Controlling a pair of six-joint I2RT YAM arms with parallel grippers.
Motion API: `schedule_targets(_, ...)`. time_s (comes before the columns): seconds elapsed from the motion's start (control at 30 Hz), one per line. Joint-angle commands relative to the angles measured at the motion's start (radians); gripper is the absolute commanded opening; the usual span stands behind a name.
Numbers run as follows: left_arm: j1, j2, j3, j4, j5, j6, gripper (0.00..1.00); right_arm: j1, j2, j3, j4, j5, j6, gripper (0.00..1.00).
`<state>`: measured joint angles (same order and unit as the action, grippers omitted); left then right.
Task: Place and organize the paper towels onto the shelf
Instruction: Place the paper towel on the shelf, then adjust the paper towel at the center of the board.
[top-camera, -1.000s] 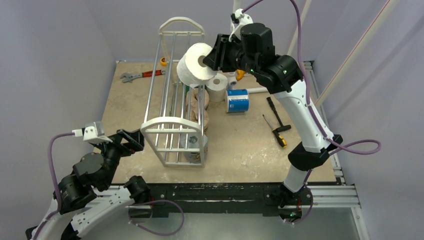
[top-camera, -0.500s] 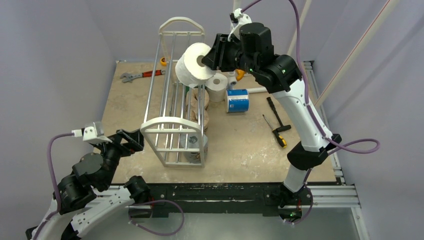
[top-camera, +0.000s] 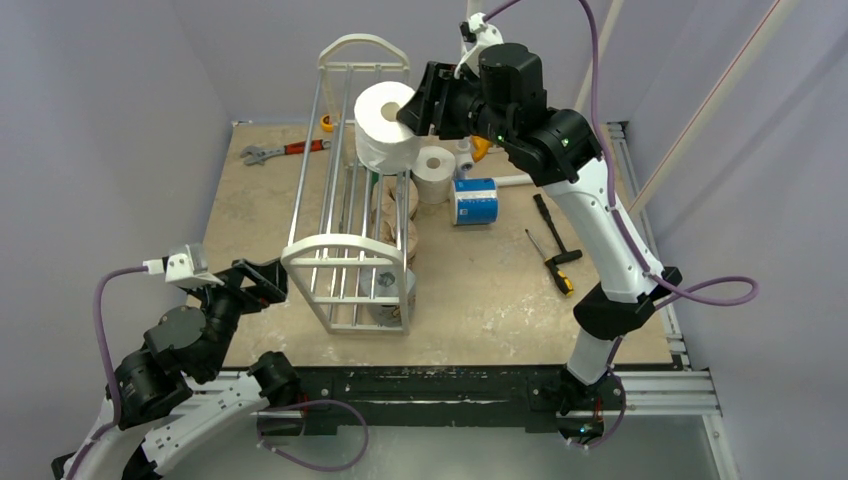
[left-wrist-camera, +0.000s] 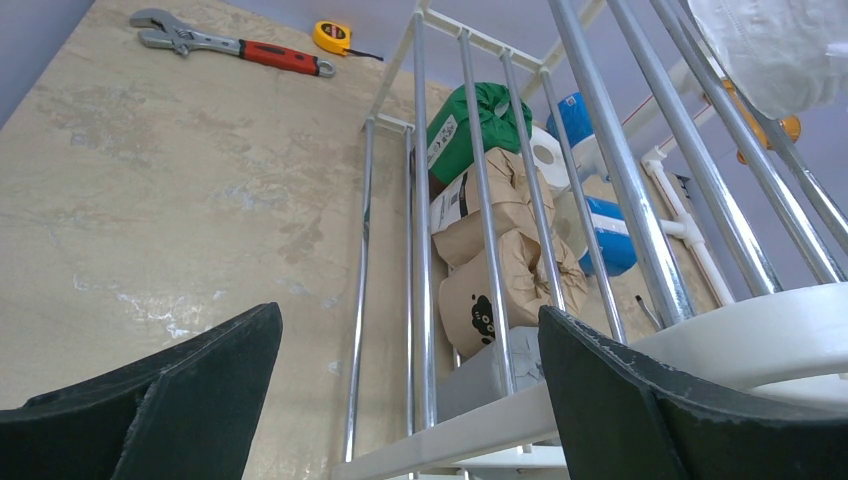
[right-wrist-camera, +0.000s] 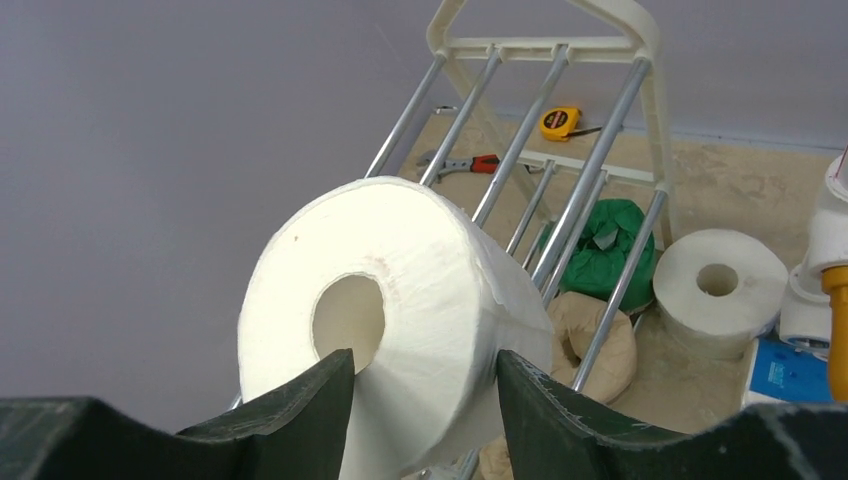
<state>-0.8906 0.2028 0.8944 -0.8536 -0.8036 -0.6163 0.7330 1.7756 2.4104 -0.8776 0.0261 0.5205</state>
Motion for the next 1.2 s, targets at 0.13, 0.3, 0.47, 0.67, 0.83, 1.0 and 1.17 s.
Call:
schedule_targets(0.13, -0.002, -0.009, 0.011, 0.017, -0.003, 0.013, 0.99, 0.003, -0.002, 0.019, 0.031, -0.015, 0.003, 0.61)
schedule_targets(0.3, -0.002, -0.009, 0.009, 0.012, -0.003, 0.009, 0.99, 0.003, 0.003, 0.020, 0.030, -0.018, 0.001, 0.64)
schedule_targets(0.47, -0.003, -0.011, 0.011, 0.011, -0.003, 0.008, 0.99, 0.003, -0.033, -0.007, 0.053, -0.005, -0.004, 0.71)
schedule_targets(0.67, -0.003, -0.013, 0.033, -0.010, -0.010, 0.020, 1.00, 0.002, -0.190, -0.120, 0.080, 0.043, -0.039, 0.80)
schedule_targets(0.83, -0.002, -0.036, 0.039, -0.034, -0.039, 0.033, 1.00, 0.003, -0.562, -0.602, 0.301, 0.184, -0.039, 0.85)
schedule_targets(1.0, -0.002, -0.081, 0.025, -0.064, -0.074, 0.043, 1.00, 0.002, -0.886, -1.054, 0.431, 0.392, -0.025, 0.93)
schedule_targets(1.17, -0.002, -0.100, -0.014, -0.040, -0.070, 0.042, 1.00, -0.001, -0.914, -1.260, 0.397, 0.475, 0.072, 0.93)
